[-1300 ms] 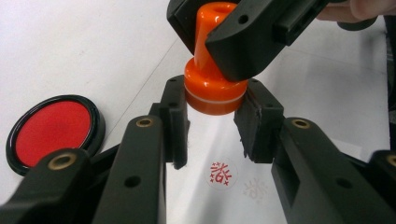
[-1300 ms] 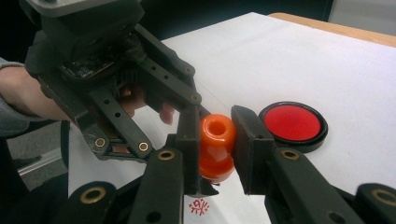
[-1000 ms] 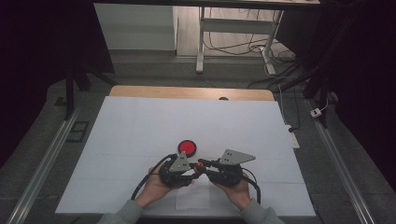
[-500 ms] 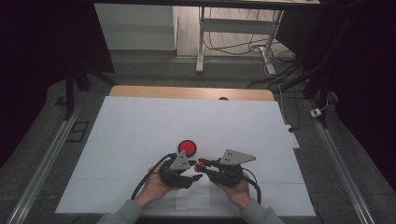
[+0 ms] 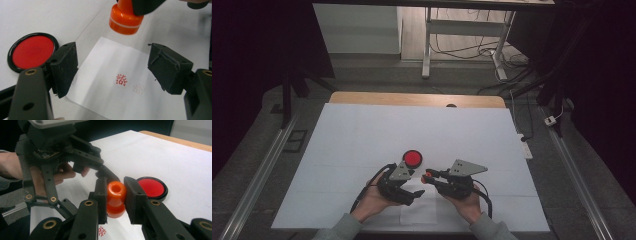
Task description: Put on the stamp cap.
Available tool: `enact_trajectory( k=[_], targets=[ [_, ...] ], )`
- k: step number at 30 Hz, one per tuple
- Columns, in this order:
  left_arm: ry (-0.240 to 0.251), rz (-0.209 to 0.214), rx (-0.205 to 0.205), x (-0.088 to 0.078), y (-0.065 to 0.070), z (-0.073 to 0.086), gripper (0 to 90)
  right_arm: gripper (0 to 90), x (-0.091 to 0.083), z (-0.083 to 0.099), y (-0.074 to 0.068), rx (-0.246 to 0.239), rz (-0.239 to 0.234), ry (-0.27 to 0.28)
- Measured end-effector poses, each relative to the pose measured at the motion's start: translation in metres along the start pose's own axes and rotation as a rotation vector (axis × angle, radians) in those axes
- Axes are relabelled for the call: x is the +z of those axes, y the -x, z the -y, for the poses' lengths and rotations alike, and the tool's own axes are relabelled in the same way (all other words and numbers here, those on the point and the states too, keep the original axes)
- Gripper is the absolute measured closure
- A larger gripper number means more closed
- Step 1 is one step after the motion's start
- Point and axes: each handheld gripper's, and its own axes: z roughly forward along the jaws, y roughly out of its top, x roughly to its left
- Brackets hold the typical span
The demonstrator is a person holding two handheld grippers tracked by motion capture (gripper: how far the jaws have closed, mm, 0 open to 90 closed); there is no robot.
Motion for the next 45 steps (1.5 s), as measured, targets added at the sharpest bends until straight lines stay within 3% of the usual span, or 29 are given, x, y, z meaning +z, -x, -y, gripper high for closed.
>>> enact_trajectory(
  k=[9, 22, 28, 45],
  targets=[
    [-0.007, -0.035, -0.035, -0.024, -0.006, 0.018, 21.4, 72.5, -0.003, -0.001, 0.002, 0.0, 0.009, 0.007],
    [0.008, -0.131, -0.117, -0.069, -0.021, 0.059, 21.0, 72.5, -0.006, -0.003, 0.006, -0.001, 0.023, 0.012],
    [0.015, -0.179, -0.135, -0.084, -0.023, 0.073, 21.0, 72.5, -0.007, -0.003, 0.007, -0.002, 0.031, 0.008],
    [0.013, -0.194, -0.162, -0.088, -0.03, 0.082, 21.0, 72.5, -0.009, -0.004, 0.01, 0.002, 0.036, 0.01]
  ],
)
